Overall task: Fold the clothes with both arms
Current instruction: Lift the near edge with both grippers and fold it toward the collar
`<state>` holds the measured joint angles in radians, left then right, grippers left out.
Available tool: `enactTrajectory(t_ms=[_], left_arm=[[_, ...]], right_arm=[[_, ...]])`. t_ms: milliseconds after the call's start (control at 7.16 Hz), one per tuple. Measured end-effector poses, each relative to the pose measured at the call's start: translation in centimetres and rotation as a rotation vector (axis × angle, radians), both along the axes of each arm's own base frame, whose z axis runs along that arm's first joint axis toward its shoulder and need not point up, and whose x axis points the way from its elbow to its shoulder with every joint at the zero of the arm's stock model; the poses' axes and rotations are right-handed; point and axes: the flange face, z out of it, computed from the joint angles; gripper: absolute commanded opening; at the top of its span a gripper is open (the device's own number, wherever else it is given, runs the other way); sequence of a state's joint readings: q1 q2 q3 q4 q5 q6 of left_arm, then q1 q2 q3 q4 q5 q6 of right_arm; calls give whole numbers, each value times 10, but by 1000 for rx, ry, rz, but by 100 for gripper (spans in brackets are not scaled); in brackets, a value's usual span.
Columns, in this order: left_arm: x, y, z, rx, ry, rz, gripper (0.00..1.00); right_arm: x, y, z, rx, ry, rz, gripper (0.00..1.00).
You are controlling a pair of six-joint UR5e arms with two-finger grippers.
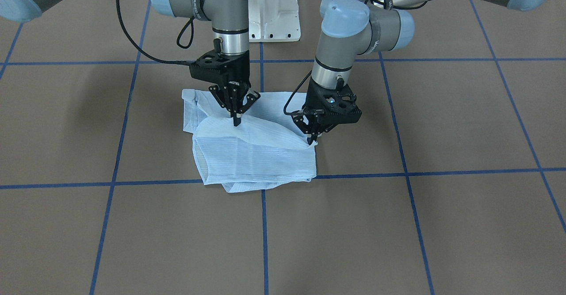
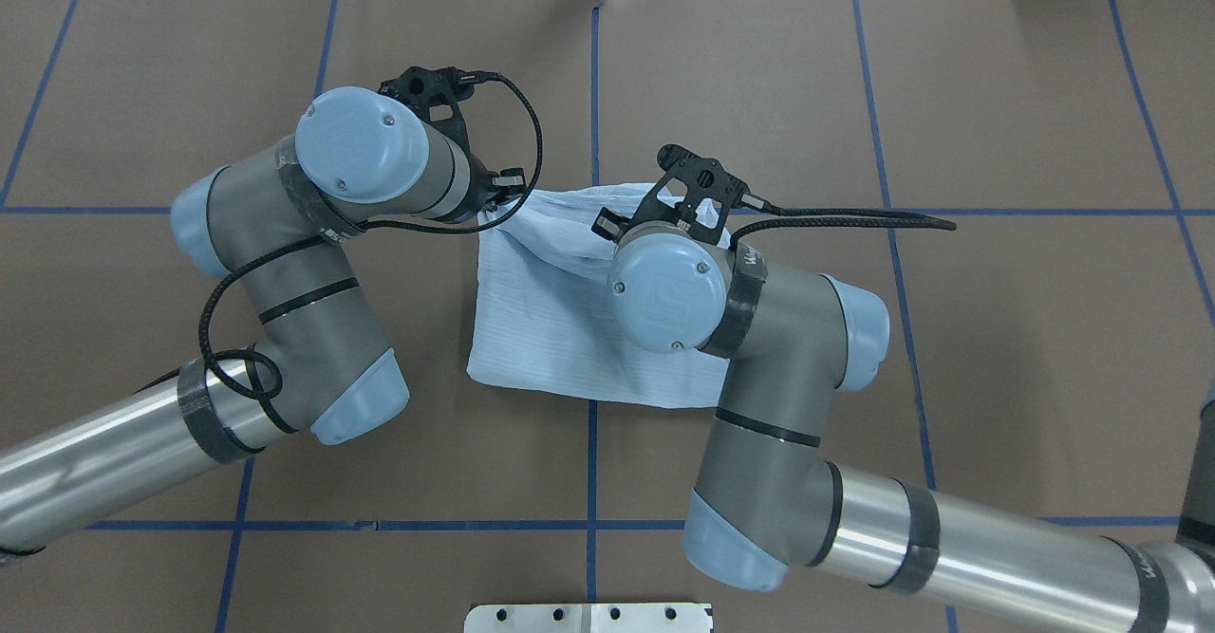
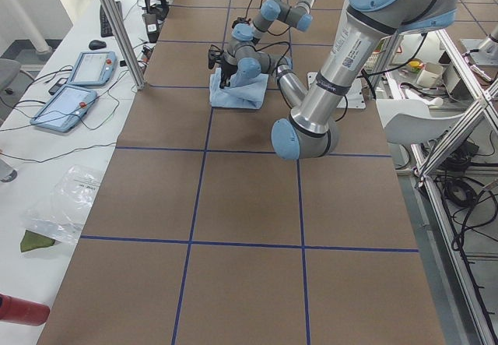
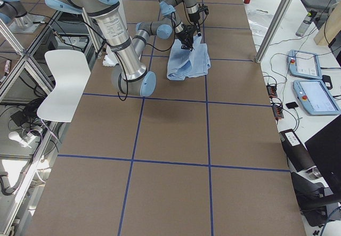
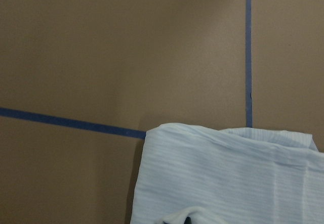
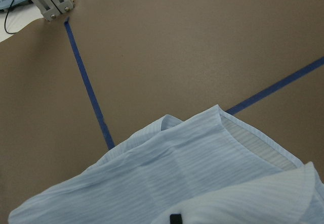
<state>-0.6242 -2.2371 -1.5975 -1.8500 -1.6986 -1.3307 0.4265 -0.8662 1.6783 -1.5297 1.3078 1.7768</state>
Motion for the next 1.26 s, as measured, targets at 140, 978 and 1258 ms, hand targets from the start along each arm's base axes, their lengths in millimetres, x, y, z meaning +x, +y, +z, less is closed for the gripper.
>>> enactTrajectory(t_ms=[140,978,1258], left_arm=[[10,-12,11,10,-11,-3,0],[42,-47,62,56,-43,-9,100],[21,-60,60,142,-62,46,100]], right_arm=[[-13,-22,10,4,8,1,0],[-27,-94,32,5,61,-22,100],[-5,-117,24,7,63,-105,100]])
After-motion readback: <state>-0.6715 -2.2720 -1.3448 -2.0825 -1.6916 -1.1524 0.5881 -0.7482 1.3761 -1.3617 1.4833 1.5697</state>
